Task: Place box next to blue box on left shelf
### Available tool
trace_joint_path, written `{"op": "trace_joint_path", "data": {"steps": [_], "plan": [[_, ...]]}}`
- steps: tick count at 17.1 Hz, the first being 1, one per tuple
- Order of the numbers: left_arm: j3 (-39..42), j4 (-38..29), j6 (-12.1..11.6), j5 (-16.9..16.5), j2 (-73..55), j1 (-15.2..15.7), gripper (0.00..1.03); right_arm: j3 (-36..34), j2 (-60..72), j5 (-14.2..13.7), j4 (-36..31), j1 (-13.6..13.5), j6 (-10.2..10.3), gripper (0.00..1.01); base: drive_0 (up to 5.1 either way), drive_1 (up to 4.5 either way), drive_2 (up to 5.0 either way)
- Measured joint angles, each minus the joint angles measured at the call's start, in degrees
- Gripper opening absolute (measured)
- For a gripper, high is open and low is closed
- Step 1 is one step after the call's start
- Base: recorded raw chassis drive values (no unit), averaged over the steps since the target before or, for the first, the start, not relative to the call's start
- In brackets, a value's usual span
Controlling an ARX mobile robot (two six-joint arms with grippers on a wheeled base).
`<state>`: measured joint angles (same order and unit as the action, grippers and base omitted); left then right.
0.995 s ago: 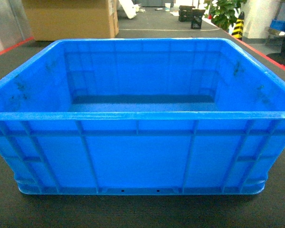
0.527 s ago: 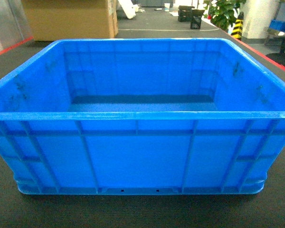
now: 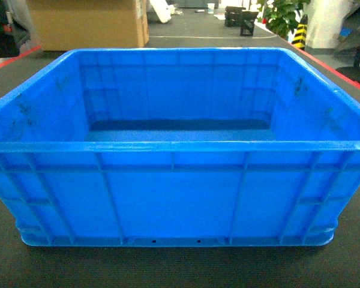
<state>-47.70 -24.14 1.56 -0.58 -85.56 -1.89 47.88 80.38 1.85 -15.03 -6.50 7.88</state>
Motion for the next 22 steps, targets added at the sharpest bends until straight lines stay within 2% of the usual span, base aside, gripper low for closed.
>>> {"op": "trace_joint_path", "data": {"steps": [1,3,6,8,11,12,13,17,19,20,22], "plan": [[-2.80,3.13,0.57,-0.02,-2.25,-0.68,0.98,2.73,4.52,0.20,2.40,-0.24,0.07,0.98,0.0,0.00,0.0],[-6.29,11.26,1.33,-1.29,-6.60,-1.77,0.98,6.05,11.76,2.43,6.78,-0.22,1.01,0.98,0.0,0.00,0.0],[-9.09,20.61,1.31,-2.58,-9.88,-2.40,0.98,6.99,13.60,3.41,9.79,-0.70,1.55,0.98,0.0,0.00,0.0],[-9.75,22.10,1.22,-2.45,-10.19,-2.40,0.98,8.24,13.60,4.02,11.80,-0.81,1.57,0.98,0.0,0.00,0.0],[-9.81,22.84,0.50,-2.60,-11.34,-2.43,0.98,8.35,14.23,3.48,13.27,-0.98,1.53,0.98,0.0,0.00,0.0],[-9.81,22.99,-0.09,-2.40,-11.32,-2.62,0.96,8.39,14.43,3.10,13.55,-0.98,1.51,0.98,0.0,0.00,0.0],[-9.81,23.15,-0.13,-1.75,-11.34,-2.78,0.87,8.39,14.43,2.80,13.75,-0.98,1.36,0.95,0.0,0.00,0.0],[-9.84,23.52,-0.50,-0.55,-11.34,-2.14,0.48,8.44,14.43,1.38,13.70,-1.14,-0.92,0.55,0.0,0.00,0.0],[-9.51,22.73,-0.48,0.17,-11.10,-1.84,0.29,8.41,14.43,-0.24,13.18,-1.38,-1.46,0.35,0.0,0.00,0.0],[-8.87,22.03,-0.52,0.17,-10.64,-1.79,0.24,8.35,14.40,-0.94,12.79,-1.38,-1.46,0.25,0.0,0.00,0.0],[-7.06,21.05,-0.37,1.01,-9.09,-2.58,0.23,7.72,14.08,-2.60,11.52,-1.44,-0.33,0.18,0.0,0.00,0.0]]}}
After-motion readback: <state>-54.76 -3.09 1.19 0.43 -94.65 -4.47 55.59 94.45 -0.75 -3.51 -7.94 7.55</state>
